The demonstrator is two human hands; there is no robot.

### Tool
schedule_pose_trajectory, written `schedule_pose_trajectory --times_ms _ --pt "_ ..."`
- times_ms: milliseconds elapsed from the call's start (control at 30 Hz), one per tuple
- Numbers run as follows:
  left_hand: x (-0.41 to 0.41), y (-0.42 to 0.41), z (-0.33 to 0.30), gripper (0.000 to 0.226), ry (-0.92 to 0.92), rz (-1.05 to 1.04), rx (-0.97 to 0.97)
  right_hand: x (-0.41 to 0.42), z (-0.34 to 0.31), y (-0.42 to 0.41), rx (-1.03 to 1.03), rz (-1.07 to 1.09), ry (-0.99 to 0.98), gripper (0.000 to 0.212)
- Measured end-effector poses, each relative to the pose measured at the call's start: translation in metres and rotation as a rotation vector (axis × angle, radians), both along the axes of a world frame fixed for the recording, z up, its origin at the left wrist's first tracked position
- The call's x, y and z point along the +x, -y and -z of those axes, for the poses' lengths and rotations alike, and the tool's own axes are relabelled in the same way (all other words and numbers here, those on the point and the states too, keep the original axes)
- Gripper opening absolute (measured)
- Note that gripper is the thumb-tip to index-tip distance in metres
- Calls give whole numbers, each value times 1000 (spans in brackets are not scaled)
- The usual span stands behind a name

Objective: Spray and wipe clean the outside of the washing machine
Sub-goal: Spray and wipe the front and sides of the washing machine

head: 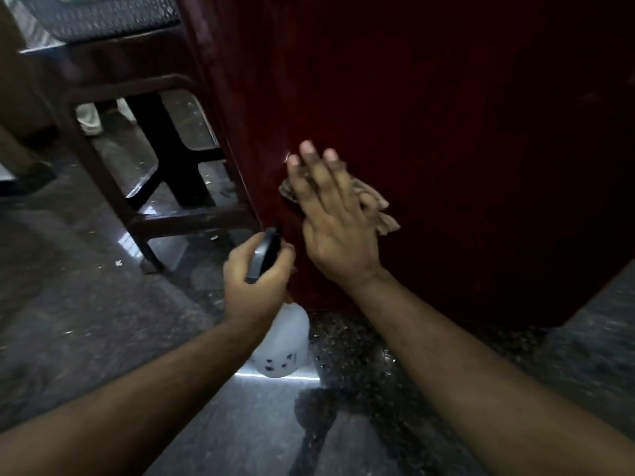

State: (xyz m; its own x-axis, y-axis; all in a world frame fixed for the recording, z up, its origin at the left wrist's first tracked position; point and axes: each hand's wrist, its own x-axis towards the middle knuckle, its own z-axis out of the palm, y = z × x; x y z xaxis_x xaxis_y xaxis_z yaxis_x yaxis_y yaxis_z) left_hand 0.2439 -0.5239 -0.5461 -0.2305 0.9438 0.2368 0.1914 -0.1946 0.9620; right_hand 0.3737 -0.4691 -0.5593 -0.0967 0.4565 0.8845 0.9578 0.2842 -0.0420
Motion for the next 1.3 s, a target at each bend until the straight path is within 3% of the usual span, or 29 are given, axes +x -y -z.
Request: schedule_pose_trajectory --times_ms 100,200,300,367,433,600,733,933,1100,1167,1300 --pt "-27 -8 8 31 94 -163 -72 -14 9 -2 -46 -109 176 66" --pt "-27 -4 8 36 60 -124 -75 8 32 -4 -114 -240 367 43" --pt "-9 5 7 64 -12 37 -44 49 54 0 -144 -209 538 39" --pt "5 0 19 43 -84 118 -2 86 60 14 -114 -147 698 38" --pt "25 1 27 22 -102 218 10 122 62 35 -71 -51 739 40" --pt "102 6 32 12 -103 492 -3 185 59 89 -72 287 536 39" --pt "159 17 35 14 -75 612 15 225 31 118 -158 369 391 44" --pt "201 37 37 13 -2 743 -11 269 25 147 -151 464 -392 40" --pt "193 42 35 12 -17 735 -48 245 49 138 -71 417 -798 46" --pt "183 40 32 12 -41 721 -44 223 59 136 -89 390 -863 49" --pt "146 31 30 13 -75 631 -54 181 65 128 -100 248 -788 49"
